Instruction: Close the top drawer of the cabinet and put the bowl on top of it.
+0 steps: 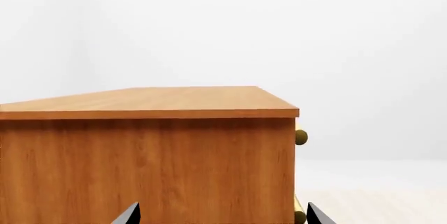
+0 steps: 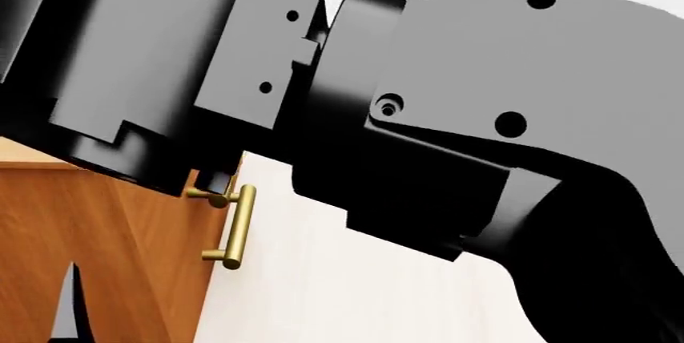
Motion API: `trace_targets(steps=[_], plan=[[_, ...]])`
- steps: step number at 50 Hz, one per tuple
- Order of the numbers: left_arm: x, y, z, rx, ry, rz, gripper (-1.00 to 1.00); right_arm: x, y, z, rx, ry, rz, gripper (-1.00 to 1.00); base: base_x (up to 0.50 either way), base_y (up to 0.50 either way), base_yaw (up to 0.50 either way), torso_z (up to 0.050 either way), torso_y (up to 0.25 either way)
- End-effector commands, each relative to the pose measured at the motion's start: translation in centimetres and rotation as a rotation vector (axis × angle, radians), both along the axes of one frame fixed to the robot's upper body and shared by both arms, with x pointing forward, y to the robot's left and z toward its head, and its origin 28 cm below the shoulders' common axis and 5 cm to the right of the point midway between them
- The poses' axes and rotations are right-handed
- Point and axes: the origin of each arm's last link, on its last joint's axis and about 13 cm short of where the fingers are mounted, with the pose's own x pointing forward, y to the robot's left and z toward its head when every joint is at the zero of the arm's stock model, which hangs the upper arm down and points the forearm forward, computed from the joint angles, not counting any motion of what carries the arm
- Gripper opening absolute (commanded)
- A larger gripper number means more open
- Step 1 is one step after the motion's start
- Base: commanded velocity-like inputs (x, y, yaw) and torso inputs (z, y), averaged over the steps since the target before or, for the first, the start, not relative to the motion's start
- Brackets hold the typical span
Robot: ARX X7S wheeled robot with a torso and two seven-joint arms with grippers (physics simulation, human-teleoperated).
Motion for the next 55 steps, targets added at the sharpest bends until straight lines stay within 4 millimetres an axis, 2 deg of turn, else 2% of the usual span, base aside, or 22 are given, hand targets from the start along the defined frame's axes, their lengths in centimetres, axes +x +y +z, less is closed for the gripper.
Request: trace_targets(steps=[1,14,38,55], plan=[[-0.2,0.2,-0.1,-0.016,-0.002,-0.002,1.00,0.2,0.3,-2.0,-0.012,0.016,0.020,-1.00,0.00,0.00,0.00,0.000,0.000],[-0.2,0.3,-0.4,-0.024,0.003,-0.002,1.00,0.4,0.5,-4.5,-0.027,0.058,0.042,-1.00,0.00,0.00,0.00,0.000,0.000],[-0.2,0.5,-0.7,-0.029,0.007,0.000,1.00,0.6,0.6,-7.3,-0.060,0.104,0.058,-1.00,0.00,0.00,0.00,0.000,0.001],[-0.2,0.6,-0.9,-0.036,0.010,-0.003,1.00,0.3,0.7,-8.4,-0.080,0.129,0.088,-1.00,0.00,0.00,0.00,0.000,0.000]])
